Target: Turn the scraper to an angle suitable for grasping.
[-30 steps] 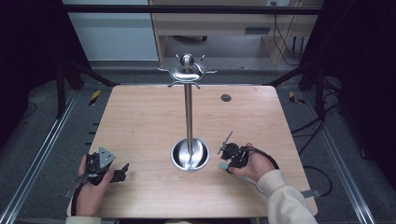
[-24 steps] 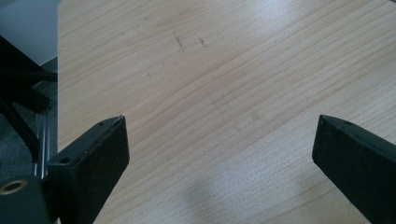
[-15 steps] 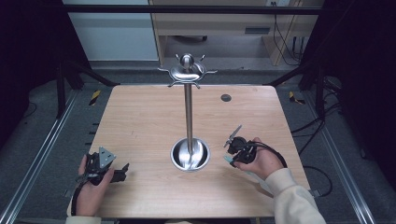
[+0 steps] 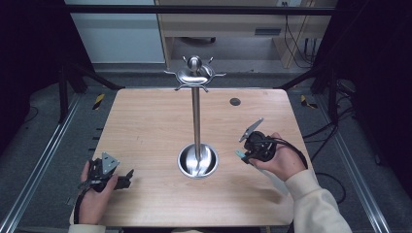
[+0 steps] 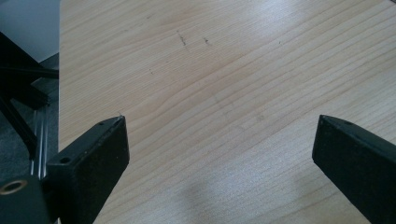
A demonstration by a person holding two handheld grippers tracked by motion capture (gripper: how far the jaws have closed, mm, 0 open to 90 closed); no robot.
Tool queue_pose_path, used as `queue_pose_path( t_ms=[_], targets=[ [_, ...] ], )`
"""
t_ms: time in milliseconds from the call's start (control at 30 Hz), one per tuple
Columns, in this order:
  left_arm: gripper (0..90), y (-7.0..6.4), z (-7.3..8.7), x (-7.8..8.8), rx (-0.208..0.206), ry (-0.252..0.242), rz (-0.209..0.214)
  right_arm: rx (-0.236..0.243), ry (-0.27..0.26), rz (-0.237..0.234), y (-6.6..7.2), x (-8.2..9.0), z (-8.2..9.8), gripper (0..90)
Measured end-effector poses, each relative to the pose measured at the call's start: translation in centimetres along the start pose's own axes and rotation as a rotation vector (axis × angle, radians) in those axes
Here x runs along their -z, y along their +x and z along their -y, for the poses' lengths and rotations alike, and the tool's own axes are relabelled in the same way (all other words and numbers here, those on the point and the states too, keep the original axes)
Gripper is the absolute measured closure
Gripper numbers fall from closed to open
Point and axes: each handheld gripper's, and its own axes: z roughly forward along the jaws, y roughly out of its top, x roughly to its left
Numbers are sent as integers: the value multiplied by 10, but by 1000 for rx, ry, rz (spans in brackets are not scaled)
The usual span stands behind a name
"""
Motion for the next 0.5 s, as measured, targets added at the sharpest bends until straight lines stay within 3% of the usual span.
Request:
queue_pose_path(
  t_ms=[233,500],
  targets=[
    [36,1,0,1,10,-8,-1,15,-71,1,0,25,-7,743],
    [36,1,-1,5,9,-19,2,-4,-153,16,2,45,-8,743]
  ],
)
